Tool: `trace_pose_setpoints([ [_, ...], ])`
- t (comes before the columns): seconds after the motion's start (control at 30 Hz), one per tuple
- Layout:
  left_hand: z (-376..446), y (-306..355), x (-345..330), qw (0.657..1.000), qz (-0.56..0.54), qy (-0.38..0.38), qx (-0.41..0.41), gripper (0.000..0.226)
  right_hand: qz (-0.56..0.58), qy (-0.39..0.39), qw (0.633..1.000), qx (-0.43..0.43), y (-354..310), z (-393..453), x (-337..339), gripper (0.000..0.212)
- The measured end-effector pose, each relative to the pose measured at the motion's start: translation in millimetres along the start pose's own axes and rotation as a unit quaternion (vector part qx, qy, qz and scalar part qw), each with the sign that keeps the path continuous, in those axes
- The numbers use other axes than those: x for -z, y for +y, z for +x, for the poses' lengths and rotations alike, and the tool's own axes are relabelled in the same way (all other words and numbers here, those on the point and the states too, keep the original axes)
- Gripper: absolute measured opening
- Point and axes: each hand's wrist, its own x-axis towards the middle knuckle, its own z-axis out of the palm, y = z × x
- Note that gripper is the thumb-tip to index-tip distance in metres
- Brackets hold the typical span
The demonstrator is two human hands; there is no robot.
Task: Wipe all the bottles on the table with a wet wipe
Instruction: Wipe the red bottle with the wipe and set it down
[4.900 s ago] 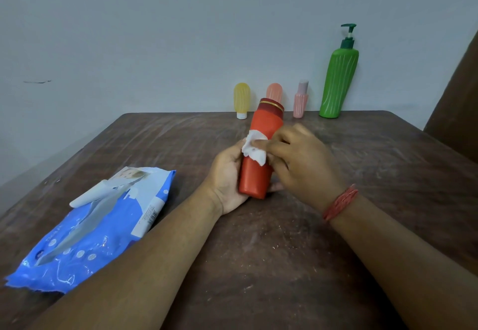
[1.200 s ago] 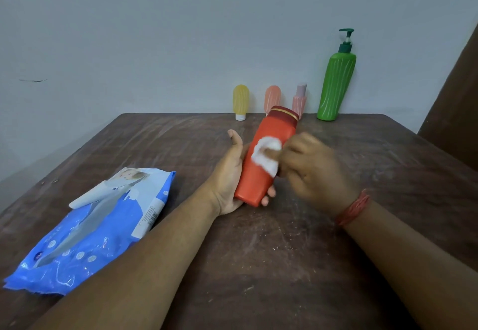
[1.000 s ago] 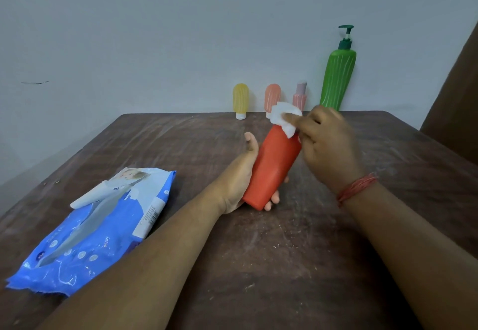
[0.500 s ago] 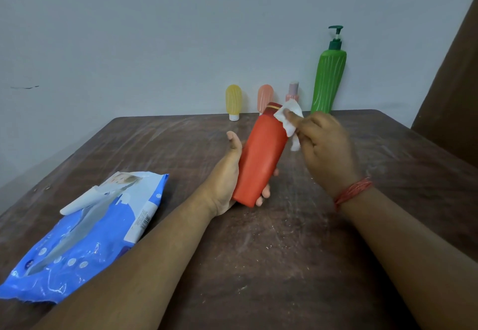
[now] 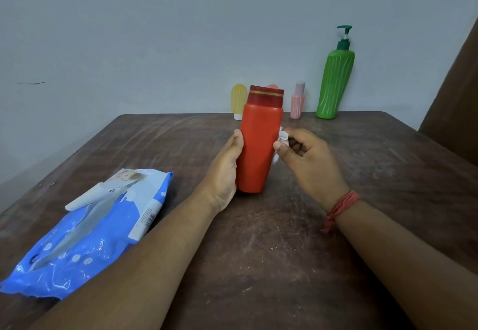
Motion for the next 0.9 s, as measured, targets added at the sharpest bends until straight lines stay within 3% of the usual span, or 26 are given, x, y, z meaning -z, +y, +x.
trace_pose_setpoints([
  [0.23, 2, 0, 2, 1.0, -0.007, 0.018, -0.013, 0.041, -0.043, 0.007, 0.999, 0.03, 1, 0, -1, 0.027],
  [0.47, 0, -1, 5, 0.996, 0.012, 0.081, -0.019, 0.037, -0.042, -0.022, 0.998, 0.029, -1, -2, -3, 0.026],
  [0.7, -13, 4, 8, 0.987, 0.072, 0.136, -0.056, 0.015, -0.038, -0.004, 0.999, 0.001, 8, 0, 3, 0.033],
  [0.8, -22, 9, 8, 0.965, 0.178, 0.17, -0.089, 0.046, -0.03, 0.013, 0.999, -0.008, 10, 1, 10, 0.034],
  [0.9, -28, 9, -2, 0.925, 0.302, 0.213, -0.089, 0.058, -0.031, 0.021, 0.999, -0.011, 12, 1, 15, 0.035],
])
